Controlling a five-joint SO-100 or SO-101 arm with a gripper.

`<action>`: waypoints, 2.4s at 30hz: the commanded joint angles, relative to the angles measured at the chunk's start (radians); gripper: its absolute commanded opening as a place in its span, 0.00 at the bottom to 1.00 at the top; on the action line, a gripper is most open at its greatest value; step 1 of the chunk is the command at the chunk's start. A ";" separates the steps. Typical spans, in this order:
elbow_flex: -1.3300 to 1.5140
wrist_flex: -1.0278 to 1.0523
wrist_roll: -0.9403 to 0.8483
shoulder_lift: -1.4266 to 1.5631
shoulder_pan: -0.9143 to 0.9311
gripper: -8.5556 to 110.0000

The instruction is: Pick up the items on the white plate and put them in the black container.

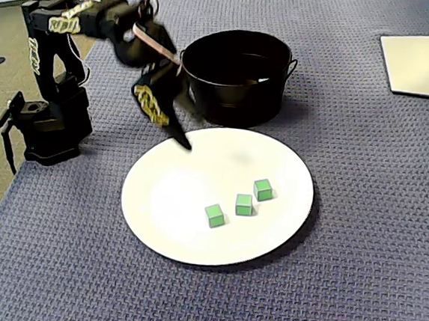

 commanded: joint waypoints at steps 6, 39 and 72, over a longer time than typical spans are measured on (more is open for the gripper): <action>0.008 -0.216 -0.170 -0.195 0.058 0.33; -0.144 -0.385 -0.110 -0.474 0.054 0.23; -0.040 -0.462 -0.048 -0.466 0.046 0.07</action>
